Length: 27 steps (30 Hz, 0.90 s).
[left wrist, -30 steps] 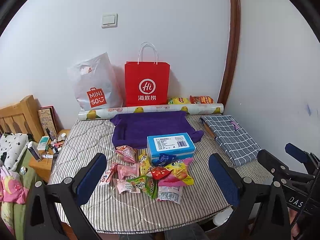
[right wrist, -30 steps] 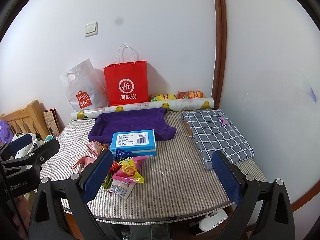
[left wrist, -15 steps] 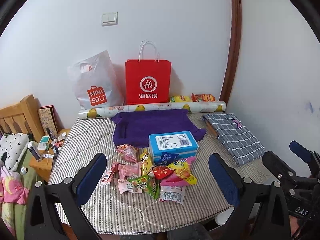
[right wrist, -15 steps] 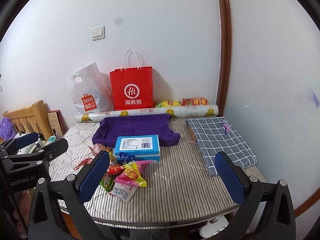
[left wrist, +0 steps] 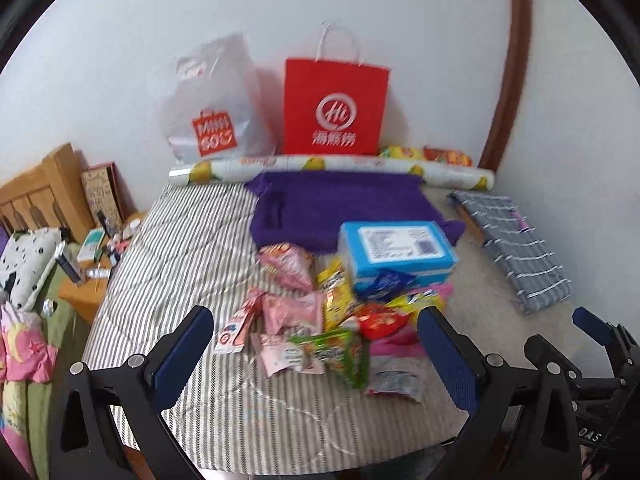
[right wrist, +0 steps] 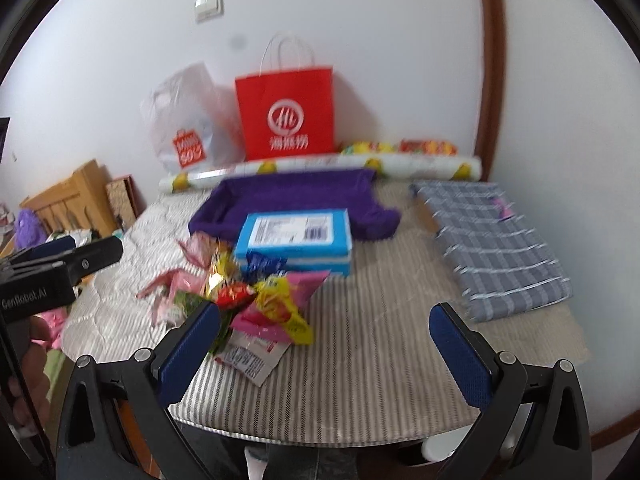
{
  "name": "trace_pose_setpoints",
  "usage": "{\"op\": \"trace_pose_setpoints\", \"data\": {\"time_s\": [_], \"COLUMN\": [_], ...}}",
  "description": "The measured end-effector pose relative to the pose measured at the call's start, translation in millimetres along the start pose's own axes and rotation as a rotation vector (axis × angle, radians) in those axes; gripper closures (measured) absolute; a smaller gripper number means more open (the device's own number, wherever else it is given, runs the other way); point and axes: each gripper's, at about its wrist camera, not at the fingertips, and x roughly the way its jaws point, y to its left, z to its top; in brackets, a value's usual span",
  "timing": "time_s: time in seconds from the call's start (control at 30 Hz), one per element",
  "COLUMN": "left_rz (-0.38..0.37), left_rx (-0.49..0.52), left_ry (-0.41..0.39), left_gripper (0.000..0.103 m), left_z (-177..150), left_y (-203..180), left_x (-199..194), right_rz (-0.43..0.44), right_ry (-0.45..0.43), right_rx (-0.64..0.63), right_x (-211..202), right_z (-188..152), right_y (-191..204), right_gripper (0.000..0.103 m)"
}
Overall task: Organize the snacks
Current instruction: 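Grasp the pink ice-pop wrapper with left tool while right tool grasps yellow-pink chip bag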
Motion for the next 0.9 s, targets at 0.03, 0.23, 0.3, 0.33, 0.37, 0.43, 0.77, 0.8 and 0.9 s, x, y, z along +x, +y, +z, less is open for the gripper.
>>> {"op": "trace_pose_setpoints", "data": {"time_s": [0.03,0.23,0.3,0.33,0.37,0.43,0.77,0.8,0.9], "left_rz": [0.006,0.039,0.046,0.051,0.056,0.061,-0.007,-0.012,-0.020], "left_rx": [-0.012,-0.046,-0.068,-0.078,-0.086,-0.104,-0.166,-0.160,-0.145], "left_ry": [0.007,0.072,0.089,0.095,0.105,0.118,0.127,0.128,0.147], "left_gripper": [0.001,0.002,0.002,0.002,0.002,0.002,0.002,0.002,0.002], "left_z": [-2,-18,-22,-24,-26,-29,-29,-30,-30], "left_y": [6,33,41,47,53,64,87,86,81], "left_x": [7,42,52,56,59,65,87,89,99], "right_rz": [-0.010,-0.013,0.002,0.005,0.006,0.005,0.048,0.061,0.079], "right_ry": [0.020,0.107,0.122,0.131,0.137,0.148,0.217,0.229,0.250], "right_rx": [0.004,0.048,0.043,0.033,0.021,-0.004,-0.037,-0.028,-0.012], "right_x": [11,66,80,89,96,109,154,158,170], "right_z": [-3,-11,-11,-11,-11,-11,-11,-11,-10], "right_y": [1,5,9,13,16,23,38,38,39], "right_gripper": [0.000,0.006,0.007,0.008,0.009,0.014,0.014,0.014,0.014]}}
